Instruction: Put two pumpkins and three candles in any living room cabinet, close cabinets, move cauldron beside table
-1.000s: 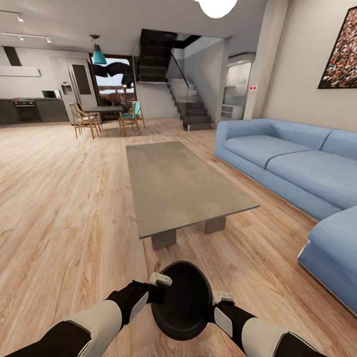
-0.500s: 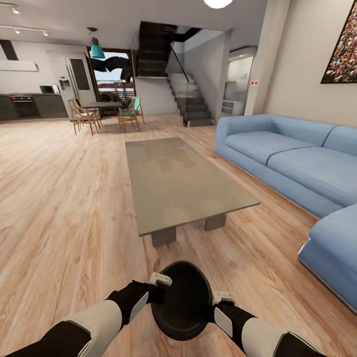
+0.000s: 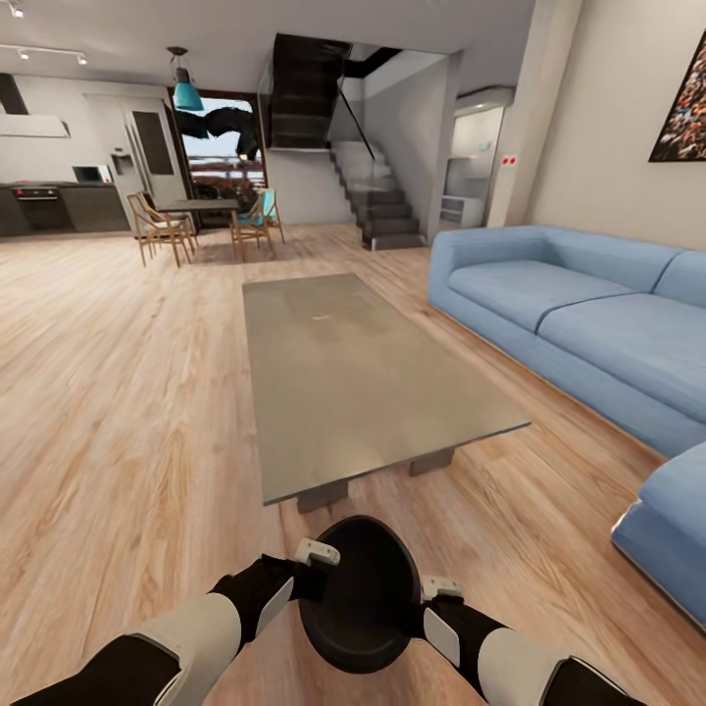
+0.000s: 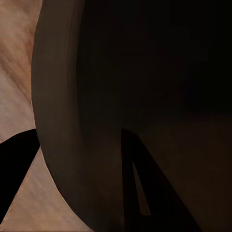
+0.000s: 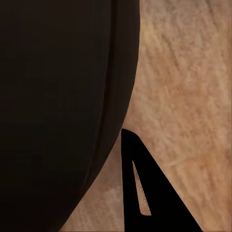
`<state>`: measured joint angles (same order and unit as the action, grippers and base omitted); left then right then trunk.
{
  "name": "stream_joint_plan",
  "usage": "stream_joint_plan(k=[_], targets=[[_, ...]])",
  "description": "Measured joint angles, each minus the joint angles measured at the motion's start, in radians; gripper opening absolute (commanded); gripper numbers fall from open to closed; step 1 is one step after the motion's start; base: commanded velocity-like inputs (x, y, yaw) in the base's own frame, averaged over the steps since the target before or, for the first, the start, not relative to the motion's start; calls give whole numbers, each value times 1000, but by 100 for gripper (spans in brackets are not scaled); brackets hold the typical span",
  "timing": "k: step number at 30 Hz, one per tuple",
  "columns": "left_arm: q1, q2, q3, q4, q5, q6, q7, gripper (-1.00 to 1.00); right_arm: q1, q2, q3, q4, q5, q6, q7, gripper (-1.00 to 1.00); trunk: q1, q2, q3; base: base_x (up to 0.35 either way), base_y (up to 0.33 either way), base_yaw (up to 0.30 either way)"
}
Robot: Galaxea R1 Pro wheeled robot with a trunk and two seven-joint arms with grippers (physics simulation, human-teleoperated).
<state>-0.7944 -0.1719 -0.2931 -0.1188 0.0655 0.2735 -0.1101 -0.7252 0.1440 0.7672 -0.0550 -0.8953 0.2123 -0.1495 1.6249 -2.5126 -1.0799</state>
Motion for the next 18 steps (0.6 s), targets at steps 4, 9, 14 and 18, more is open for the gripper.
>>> stream_joint_plan(k=[4,9,14,18], targets=[[0,0,0,0,0,0,0,-100,0,0,0,0,0,0,0,-100,0,0,-6,128,0,0],[0,0,1,0,-1,0,0,-100,0,0,0,0,0,0,0,-100,1,0,-14,11,0,0],[0,0,1,0,-1,0,0,-100,0,0,0,0,0,0,0,-100,1,0,-21,1,0,0],[0,0,1,0,-1,0,0,-100,0,0,0,0,0,0,0,-100,1,0,-28,0,0,0]])
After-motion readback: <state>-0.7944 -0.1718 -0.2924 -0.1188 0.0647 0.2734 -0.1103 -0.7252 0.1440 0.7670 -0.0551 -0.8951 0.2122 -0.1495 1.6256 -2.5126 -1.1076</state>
